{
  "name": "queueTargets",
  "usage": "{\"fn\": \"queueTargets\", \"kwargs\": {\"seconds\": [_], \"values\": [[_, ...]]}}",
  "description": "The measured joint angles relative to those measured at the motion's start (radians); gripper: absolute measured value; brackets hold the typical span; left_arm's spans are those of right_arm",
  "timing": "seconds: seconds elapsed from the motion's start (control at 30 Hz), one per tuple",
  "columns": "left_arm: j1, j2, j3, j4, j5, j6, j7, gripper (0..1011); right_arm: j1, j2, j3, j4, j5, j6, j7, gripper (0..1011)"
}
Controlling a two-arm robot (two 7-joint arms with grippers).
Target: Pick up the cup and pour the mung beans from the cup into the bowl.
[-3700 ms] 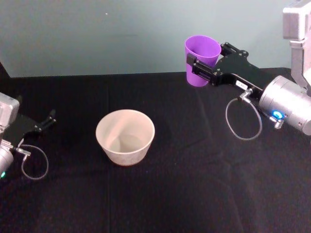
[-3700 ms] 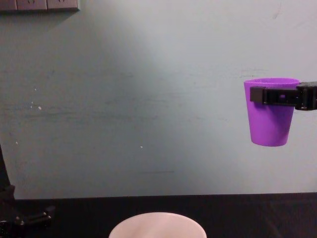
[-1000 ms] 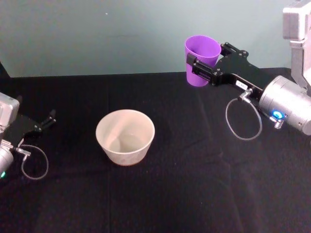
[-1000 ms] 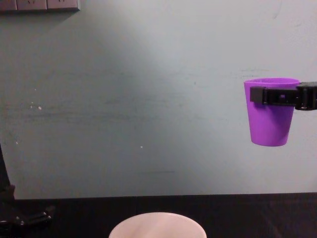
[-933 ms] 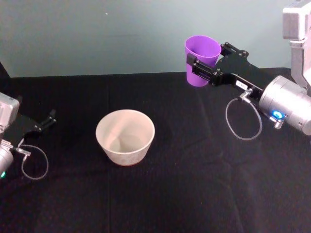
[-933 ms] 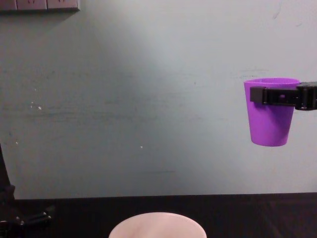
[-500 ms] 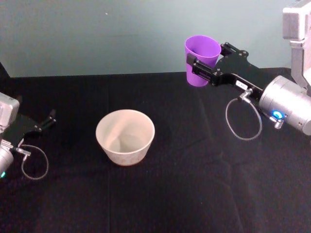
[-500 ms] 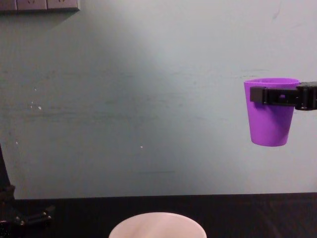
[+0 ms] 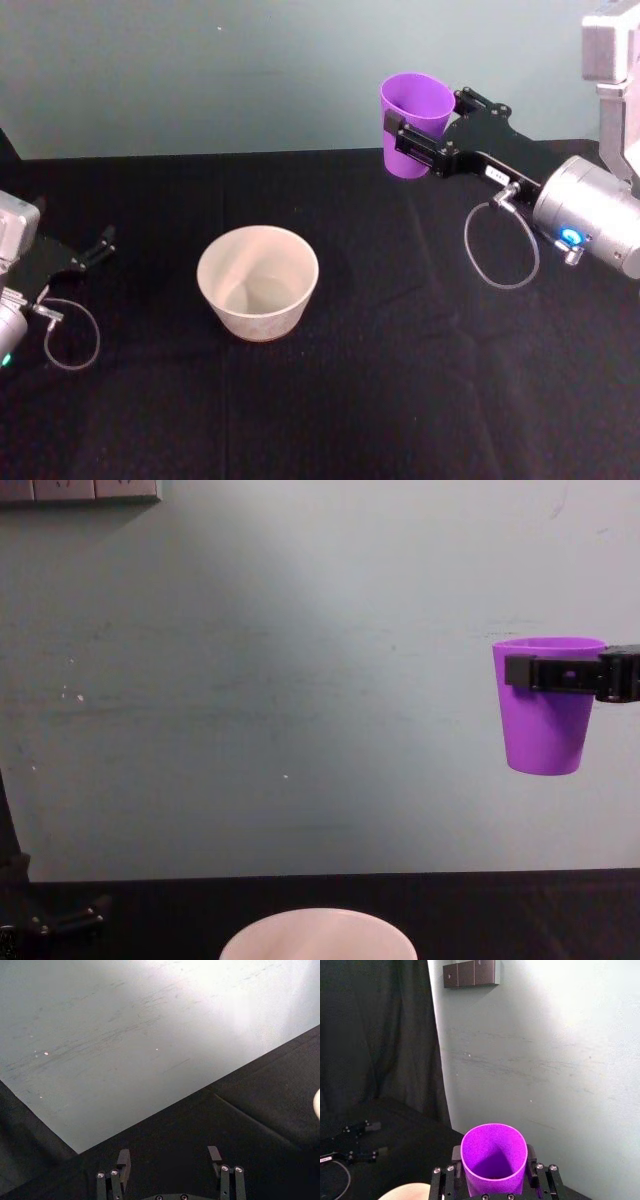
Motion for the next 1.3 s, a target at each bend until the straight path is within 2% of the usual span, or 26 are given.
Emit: {"fn": "queueTargets", "kwargs": {"seconds": [1.3], "values": [[0.0, 0.0, 0.0, 0.0, 0.0, 0.0, 0.0, 1000, 0.0, 0.0, 0.0, 0.0, 0.0, 0.0, 0.0, 733]]}}
